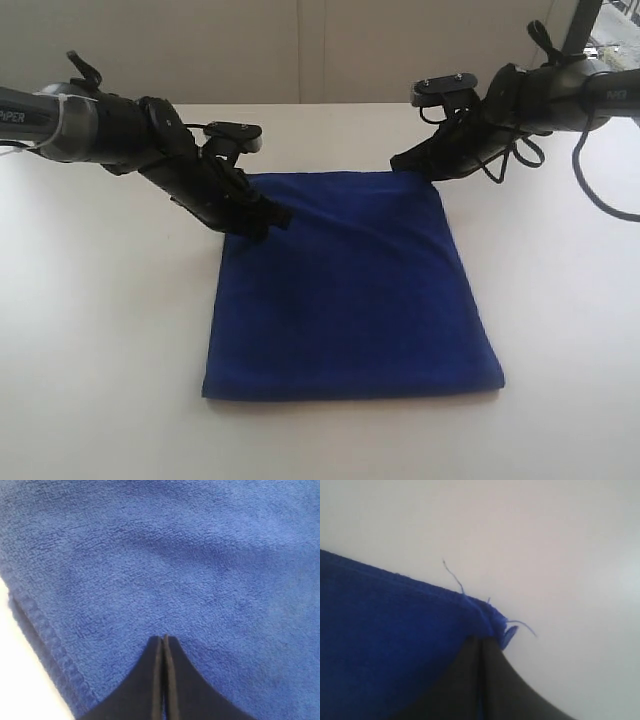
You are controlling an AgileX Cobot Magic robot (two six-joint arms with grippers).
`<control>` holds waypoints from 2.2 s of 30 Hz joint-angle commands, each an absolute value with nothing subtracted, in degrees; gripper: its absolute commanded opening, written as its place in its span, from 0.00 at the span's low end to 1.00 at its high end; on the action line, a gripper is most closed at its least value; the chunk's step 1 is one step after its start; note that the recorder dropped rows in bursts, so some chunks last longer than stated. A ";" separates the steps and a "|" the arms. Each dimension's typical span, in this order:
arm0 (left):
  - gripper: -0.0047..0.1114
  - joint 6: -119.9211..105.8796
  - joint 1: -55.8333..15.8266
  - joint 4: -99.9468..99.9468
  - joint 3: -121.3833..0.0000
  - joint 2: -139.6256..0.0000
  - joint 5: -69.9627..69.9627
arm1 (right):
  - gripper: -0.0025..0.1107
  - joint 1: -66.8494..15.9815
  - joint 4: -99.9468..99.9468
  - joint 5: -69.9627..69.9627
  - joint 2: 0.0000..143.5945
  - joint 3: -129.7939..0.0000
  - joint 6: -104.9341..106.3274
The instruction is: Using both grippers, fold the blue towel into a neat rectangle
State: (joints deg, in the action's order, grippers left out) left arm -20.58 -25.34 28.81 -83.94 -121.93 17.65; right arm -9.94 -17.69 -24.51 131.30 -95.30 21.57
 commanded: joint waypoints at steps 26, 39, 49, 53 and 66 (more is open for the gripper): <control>0.04 -12.39 -29.76 21.49 -69.15 -91.96 38.93 | 0.02 -17.03 -18.14 -45.65 89.23 -64.81 15.68; 0.04 -4.96 -37.31 21.39 -51.39 -89.98 21.78 | 0.02 -22.20 -17.91 -27.98 85.53 -40.79 11.26; 0.04 -4.02 -37.21 18.70 -51.28 -97.89 19.86 | 0.02 -22.20 -13.14 -22.47 94.19 -39.25 6.11; 0.04 -3.19 -37.21 18.13 -51.40 -97.21 20.58 | 0.02 -22.20 -12.90 -22.82 91.98 -40.12 5.73; 0.04 -1.35 -34.63 16.41 -52.59 -98.94 22.08 | 0.02 -22.20 -7.77 -24.25 96.23 -41.12 1.04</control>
